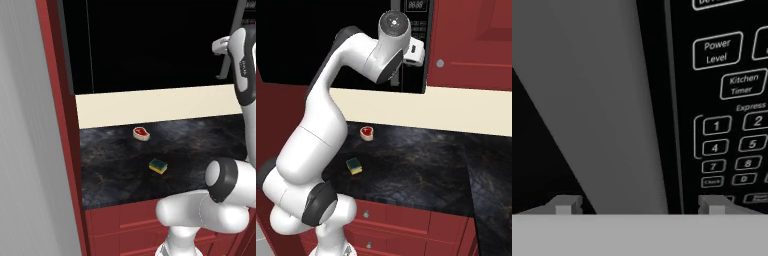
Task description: Place the sponge inside the microwave to prepare for sanitizing.
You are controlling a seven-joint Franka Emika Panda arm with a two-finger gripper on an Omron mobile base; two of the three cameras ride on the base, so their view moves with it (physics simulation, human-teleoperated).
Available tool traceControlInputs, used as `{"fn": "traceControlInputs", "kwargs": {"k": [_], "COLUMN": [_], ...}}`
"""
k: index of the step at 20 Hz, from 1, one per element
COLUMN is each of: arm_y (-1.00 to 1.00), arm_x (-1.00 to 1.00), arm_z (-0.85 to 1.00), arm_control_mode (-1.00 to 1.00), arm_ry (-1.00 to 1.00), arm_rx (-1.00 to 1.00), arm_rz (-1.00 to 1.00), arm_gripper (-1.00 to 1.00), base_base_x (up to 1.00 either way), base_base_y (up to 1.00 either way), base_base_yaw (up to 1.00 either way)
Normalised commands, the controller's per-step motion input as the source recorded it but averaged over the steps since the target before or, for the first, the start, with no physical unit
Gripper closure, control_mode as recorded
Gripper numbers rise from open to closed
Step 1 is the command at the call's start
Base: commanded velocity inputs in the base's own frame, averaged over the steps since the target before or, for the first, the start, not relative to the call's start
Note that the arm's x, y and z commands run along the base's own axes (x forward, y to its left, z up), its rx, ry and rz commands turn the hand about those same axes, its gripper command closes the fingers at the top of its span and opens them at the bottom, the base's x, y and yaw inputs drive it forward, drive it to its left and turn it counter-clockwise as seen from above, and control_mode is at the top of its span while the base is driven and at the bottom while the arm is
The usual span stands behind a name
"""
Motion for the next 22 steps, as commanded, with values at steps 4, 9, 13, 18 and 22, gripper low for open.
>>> {"fn": "traceControlInputs", "kwargs": {"k": [4, 9, 13, 18, 22], "arm_y": [0.0, 0.0, 0.0, 0.11, 0.49], "arm_x": [0.0, 0.0, -0.36, -0.81, -0.74], "arm_z": [0.0, 0.0, 0.0, 0.0, 0.0], "arm_control_mode": [-1.0, -1.0, -1.0, -1.0, -1.0], "arm_ry": [-0.01, 0.0, -0.02, -0.07, -0.03], "arm_rx": [0.0, 0.0, 0.0, -0.14, -0.27], "arm_rz": [0.01, 0.0, -0.02, -0.13, -0.36], "arm_gripper": [1.0, 1.0, 1.0, 1.0, 1.0], "base_base_x": [0.0, 0.0, 0.0, 0.0, 0.0], "base_base_y": [0.0, 0.0, 0.0, 0.0, 0.0], "base_base_yaw": [0.0, 0.0, 0.0, 0.0, 0.0]}}
